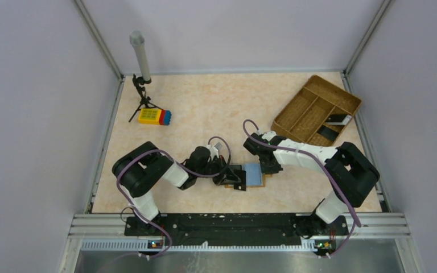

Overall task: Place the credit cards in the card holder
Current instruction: Insert the credit card into the card holder.

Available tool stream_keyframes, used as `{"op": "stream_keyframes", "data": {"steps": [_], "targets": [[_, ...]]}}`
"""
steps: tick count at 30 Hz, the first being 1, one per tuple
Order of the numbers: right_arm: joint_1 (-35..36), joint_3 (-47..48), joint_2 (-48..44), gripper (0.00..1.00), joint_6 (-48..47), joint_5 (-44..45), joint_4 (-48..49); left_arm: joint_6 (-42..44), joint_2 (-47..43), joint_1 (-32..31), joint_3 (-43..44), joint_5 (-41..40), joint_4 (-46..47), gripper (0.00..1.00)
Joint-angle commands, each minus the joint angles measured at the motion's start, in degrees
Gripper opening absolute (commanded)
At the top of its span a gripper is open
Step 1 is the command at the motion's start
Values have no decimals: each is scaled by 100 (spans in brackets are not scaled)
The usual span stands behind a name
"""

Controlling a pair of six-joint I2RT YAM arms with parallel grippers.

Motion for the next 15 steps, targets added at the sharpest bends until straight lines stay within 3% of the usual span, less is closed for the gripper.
{"op": "stream_keyframes", "data": {"steps": [1,15], "targets": [[76,196,10,0,73,139,-144,-108,196,78,-10,92,370,0],[67,240,66,0,141,108,-199,50,523,253,264,340,575,0]]}}
